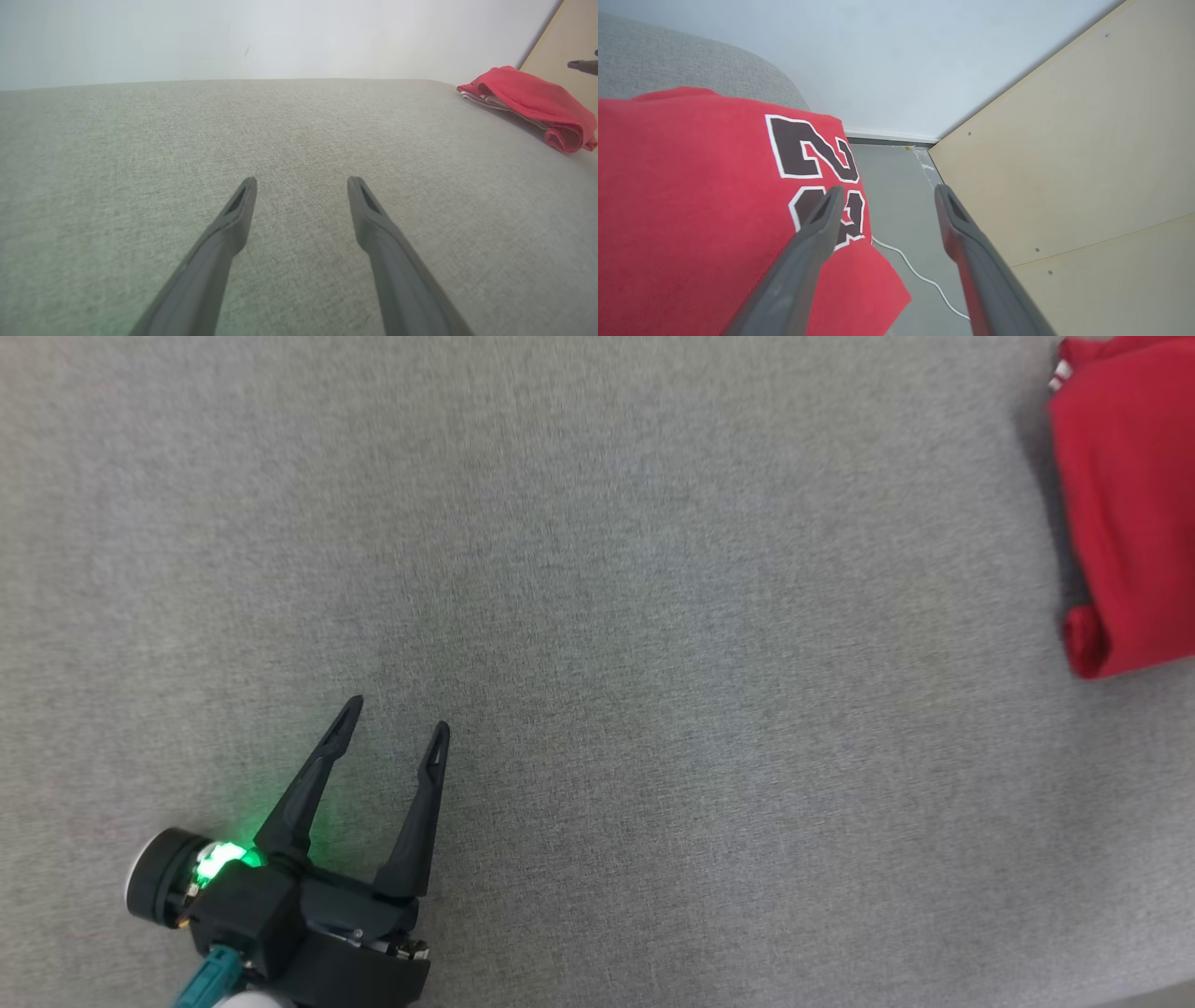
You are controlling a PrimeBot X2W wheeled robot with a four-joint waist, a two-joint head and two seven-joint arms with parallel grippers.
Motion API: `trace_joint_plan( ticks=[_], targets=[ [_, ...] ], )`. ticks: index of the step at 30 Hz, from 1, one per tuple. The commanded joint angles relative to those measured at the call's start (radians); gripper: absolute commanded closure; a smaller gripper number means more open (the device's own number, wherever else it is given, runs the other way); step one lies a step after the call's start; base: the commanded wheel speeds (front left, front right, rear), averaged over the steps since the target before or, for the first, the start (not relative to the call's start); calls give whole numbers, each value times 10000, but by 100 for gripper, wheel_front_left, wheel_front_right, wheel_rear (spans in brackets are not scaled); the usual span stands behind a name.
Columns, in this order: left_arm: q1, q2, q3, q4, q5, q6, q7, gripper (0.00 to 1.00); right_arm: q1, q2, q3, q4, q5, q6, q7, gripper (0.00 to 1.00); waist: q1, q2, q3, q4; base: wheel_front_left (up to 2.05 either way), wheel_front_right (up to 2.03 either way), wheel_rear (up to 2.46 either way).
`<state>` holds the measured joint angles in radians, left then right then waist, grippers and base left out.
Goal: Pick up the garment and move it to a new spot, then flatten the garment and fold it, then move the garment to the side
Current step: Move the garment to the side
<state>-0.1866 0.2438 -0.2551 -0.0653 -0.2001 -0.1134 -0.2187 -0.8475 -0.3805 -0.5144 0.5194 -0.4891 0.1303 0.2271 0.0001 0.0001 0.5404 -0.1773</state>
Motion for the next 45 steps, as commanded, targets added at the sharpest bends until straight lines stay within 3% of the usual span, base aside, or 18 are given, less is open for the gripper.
trace_joint_plan(
  ticks=[1, 7, 13, 20, 27, 34, 45],
  targets=[
    [91, -21, 0, 71, -194, 4, -91, 0, -58, 85, -40, 194, -8, 3, -95, 0, -1, -1, -342, 17, 0, 0, 0],
    [499, -260, 228, 198, -491, 103, -401, 0, 310, 170, 245, 1454, 973, 3, -1271, 0, -1, -1, -1610, 323, 0, 0, 0],
    [1291, -809, 864, 605, -976, 381, -459, 0, 1465, 783, 1201, 1861, 3252, 3, -2998, 0, -1, -1, -3167, 676, 0, 0, 0],
    [2019, -1414, 1856, 1245, -1474, 273, -461, 0, 3968, 1453, 2915, 843, 5332, 3, -3920, 0, -1, -1, -5027, 1308, 0, 0, 0],
    [2404, -1619, 2694, 1669, -1374, 186, -463, 0, 6097, 2371, 3989, -1155, 6407, 3, -3949, 0, -1, -1, -5823, 1925, 0, 0, 0],
    [2678, -1684, 2997, 1806, -1283, -82, -464, 0, 7340, 2977, 4770, -2646, 6509, 3, -3635, 0, -1, -1, -6093, 2180, 0, 0, 0],
    [3075, -1340, 2334, 2133, -1205, -167, -464, 0, 8476, 3277, 4408, -2900, 6132, 3, -3619, 0, -1, -1, -6239, 2149, 0, 0, 0]
  ],
)
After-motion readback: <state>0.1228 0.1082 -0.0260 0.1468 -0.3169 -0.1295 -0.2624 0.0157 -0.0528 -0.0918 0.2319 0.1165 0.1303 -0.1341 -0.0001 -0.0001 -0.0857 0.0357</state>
